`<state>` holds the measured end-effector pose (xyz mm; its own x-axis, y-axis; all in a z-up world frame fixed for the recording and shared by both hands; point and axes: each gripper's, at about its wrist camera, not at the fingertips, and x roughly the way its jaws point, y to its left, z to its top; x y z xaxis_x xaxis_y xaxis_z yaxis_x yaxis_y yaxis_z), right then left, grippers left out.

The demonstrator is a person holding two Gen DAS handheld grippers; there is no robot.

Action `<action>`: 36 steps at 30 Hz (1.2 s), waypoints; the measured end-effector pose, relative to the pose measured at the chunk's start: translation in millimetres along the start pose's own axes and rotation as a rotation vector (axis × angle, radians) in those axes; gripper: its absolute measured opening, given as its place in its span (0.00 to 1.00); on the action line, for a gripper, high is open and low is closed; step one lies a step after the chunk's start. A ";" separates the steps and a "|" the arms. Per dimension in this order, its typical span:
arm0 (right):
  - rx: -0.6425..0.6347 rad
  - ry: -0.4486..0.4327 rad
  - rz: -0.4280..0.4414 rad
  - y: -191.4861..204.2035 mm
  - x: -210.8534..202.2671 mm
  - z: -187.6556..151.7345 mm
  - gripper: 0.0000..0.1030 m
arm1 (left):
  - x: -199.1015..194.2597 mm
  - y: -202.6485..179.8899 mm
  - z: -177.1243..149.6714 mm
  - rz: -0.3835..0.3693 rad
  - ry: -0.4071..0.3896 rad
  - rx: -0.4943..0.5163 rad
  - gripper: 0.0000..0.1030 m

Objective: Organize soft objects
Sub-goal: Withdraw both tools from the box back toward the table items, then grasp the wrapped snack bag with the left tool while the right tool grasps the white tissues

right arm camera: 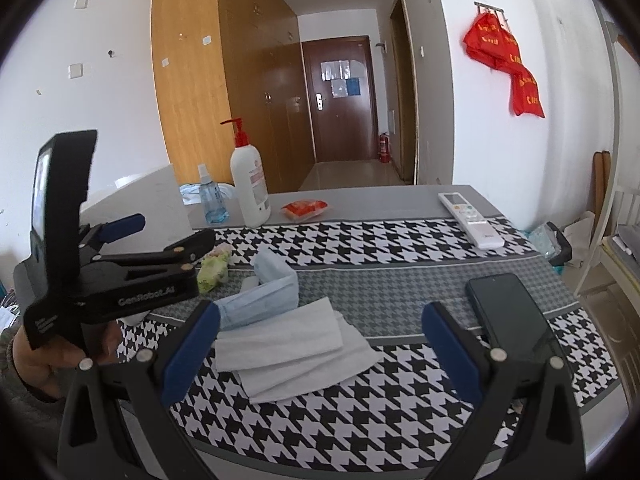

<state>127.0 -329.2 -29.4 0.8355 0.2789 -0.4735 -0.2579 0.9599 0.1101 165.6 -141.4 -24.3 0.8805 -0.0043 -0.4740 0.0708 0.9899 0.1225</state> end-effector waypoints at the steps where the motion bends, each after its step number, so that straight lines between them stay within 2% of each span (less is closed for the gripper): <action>1: -0.001 0.003 0.001 -0.4 1.1 -0.5 0.99 | 3.7 1.4 0.0 0.001 0.011 -0.008 0.97; 11: -0.019 0.065 0.007 2.3 20.3 -6.2 0.99 | 31.3 3.2 -4.1 0.003 0.113 -0.019 0.92; 19: -0.036 0.102 0.012 5.6 30.0 -10.7 0.99 | 49.4 7.3 -7.0 0.026 0.178 -0.018 0.79; 29: -0.083 0.172 0.028 9.9 51.2 -13.2 0.99 | 71.5 13.2 -10.8 0.054 0.256 -0.024 0.74; 31: -0.094 0.183 0.027 12.0 54.9 -13.6 0.99 | 74.9 13.5 -10.3 0.063 0.269 -0.017 0.68; 35: -0.127 0.207 0.025 17.4 63.9 -13.9 0.99 | 84.2 14.3 -12.6 0.051 0.307 -0.015 0.65; 36: -0.128 0.216 0.025 18.3 66.2 -13.6 0.99 | 87.0 14.7 -13.6 0.044 0.317 -0.017 0.60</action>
<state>171.0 -293.6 -70.7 0.7084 0.2763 -0.6495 -0.3481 0.9373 0.0190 236.9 -125.3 -75.6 0.6922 0.0799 -0.7173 0.0263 0.9904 0.1357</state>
